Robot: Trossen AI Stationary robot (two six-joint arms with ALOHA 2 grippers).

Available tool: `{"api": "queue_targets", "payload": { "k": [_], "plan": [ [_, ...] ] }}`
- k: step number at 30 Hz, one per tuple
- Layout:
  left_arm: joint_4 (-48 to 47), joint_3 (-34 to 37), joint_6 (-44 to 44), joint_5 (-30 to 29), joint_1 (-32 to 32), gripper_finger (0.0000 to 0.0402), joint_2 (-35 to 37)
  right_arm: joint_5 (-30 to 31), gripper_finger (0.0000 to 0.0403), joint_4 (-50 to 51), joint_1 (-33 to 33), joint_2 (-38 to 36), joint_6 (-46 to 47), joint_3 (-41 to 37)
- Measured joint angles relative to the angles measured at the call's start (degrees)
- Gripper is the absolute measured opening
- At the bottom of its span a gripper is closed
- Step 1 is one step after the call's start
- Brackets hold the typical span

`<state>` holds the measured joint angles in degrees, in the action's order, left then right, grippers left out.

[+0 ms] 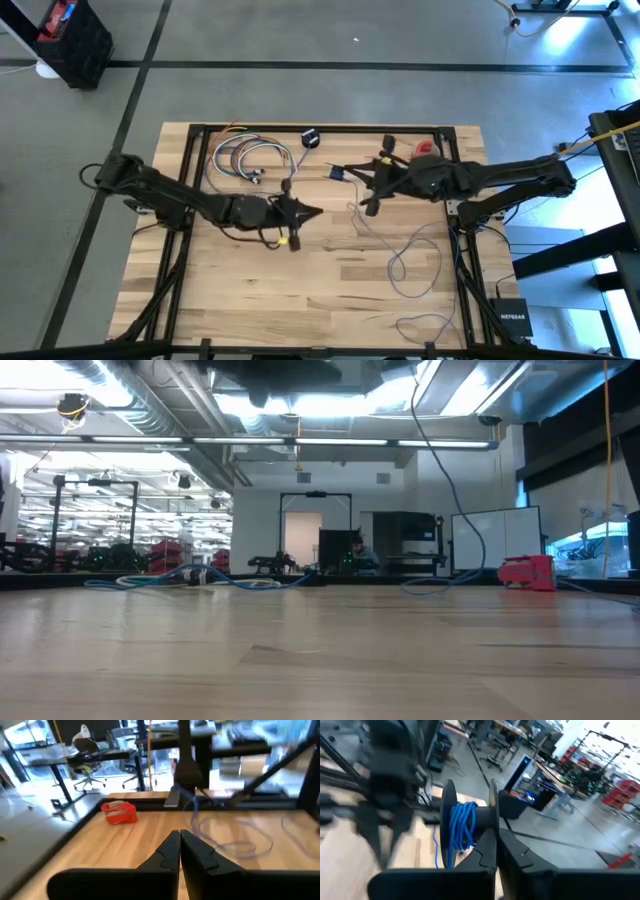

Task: Coil cords
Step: Coil the blue wire onto the black spool

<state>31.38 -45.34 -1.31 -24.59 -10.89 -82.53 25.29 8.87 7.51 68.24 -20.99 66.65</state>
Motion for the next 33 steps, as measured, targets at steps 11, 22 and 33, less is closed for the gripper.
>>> {"api": "queue_targets", "payload": {
  "k": [11,22,33],
  "plan": [
    [-0.1,-1.2,4.1,13.0,5.4,0.0095,-1.7,-4.0,0.0005,-16.6,-0.4,-0.5,-1.4,-11.3],
    [-5.4,-1.4,4.3,14.9,4.6,0.0177,-1.6,-3.8,0.0005,-36.3,-0.4,-0.3,1.2,-24.0],
    [-5.0,-2.3,14.3,21.7,6.8,0.0171,-4.5,-5.4,0.0005,-35.9,-0.4,-0.6,-0.2,-24.0]
  ]
}}
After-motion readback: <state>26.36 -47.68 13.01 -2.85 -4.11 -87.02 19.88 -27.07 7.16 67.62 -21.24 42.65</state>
